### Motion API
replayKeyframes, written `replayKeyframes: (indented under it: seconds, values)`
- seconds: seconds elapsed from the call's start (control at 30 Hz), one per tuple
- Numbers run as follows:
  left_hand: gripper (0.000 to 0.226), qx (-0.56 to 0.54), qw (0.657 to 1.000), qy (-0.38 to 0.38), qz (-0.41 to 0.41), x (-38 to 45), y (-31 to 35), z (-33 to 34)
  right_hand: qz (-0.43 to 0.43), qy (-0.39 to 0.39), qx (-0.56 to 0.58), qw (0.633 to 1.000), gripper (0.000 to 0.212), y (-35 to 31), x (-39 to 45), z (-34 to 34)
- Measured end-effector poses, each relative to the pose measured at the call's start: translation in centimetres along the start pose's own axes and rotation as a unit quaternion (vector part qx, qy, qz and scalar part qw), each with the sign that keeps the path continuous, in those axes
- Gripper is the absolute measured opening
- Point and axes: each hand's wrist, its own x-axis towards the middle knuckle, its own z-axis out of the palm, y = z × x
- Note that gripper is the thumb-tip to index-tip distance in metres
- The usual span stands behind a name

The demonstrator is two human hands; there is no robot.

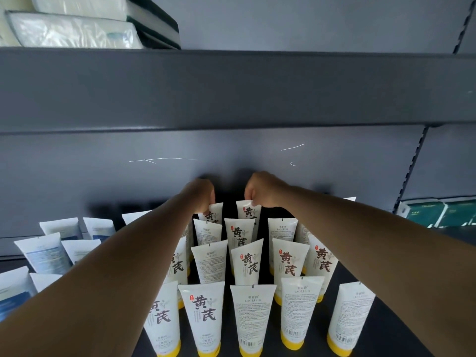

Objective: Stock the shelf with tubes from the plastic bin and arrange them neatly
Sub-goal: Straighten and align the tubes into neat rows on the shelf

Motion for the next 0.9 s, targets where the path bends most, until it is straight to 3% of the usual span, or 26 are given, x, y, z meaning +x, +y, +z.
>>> replayKeyframes:
  seconds: [0.63,0.9]
  values:
    - [0.038,0.003,1.0,0.008,-0.001,0.1,0.0,0.1,0.012,-0.012,-0.015,1.0,0.027,2.0,-1.0,-0.2]
    - [0.032,-0.013,0.999,0.003,0.045,0.0,0.5,-0.4,0.008,-0.004,-0.021,1.0,0.025,2.1,-0.9,-0.1]
